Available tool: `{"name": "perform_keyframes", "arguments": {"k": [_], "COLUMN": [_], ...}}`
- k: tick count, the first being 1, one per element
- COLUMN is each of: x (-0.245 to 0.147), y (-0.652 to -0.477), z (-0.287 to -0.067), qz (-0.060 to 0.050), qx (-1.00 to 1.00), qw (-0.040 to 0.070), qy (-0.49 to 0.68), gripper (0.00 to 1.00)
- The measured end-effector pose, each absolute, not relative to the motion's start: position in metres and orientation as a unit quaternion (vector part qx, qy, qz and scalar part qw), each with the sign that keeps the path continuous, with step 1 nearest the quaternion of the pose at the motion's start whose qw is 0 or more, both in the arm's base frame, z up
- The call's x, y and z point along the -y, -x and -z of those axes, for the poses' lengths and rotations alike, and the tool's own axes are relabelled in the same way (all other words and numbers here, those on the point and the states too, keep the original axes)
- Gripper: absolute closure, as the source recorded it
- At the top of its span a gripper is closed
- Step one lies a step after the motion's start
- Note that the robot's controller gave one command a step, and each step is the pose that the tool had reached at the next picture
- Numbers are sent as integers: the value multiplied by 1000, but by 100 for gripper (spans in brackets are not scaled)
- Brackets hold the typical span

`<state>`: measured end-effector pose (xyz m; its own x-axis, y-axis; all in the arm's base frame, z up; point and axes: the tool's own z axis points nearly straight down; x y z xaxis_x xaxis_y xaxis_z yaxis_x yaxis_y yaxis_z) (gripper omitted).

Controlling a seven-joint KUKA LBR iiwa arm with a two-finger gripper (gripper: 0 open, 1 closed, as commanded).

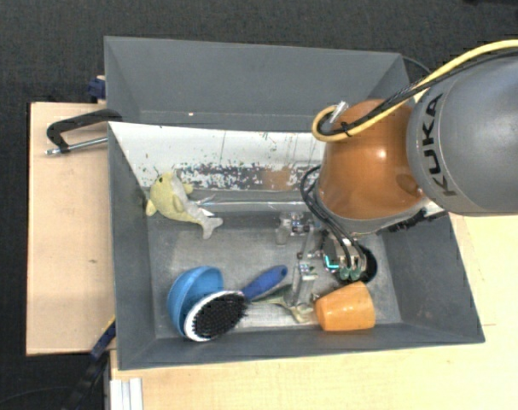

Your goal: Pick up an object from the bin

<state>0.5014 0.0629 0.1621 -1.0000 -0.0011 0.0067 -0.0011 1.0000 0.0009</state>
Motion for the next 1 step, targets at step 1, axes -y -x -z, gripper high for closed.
{"name": "perform_keyframes", "arguments": {"k": [1], "x": [-90], "y": [-495], "z": [-78], "qz": [1], "qx": [995], "qw": [3], "qy": [-102], "gripper": [0]}}
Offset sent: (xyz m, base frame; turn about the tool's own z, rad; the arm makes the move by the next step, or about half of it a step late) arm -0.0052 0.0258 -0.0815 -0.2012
